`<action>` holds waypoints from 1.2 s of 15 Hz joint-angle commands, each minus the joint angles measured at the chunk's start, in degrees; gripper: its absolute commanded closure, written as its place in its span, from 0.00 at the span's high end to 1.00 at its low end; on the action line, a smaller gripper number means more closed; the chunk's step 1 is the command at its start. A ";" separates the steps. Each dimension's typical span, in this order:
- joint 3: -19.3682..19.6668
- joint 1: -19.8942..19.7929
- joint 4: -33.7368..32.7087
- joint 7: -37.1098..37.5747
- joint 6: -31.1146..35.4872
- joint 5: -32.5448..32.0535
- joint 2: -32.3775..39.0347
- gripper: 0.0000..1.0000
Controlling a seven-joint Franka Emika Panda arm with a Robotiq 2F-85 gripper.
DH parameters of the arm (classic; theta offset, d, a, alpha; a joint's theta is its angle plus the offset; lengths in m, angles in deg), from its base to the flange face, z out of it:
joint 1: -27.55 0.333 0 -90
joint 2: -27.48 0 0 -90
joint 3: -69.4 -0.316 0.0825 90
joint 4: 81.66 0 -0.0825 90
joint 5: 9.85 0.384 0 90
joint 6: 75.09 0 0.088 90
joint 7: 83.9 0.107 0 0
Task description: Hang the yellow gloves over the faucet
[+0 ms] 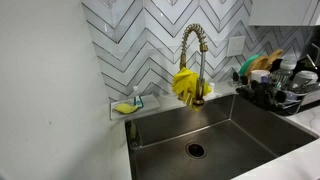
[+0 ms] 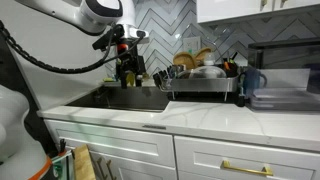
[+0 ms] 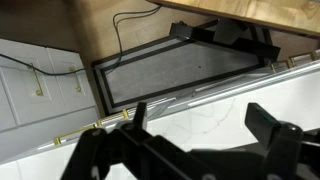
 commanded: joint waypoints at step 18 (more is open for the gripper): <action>-0.64 7.14 -14.84 3.22 14.52 24.33 13.72 1.00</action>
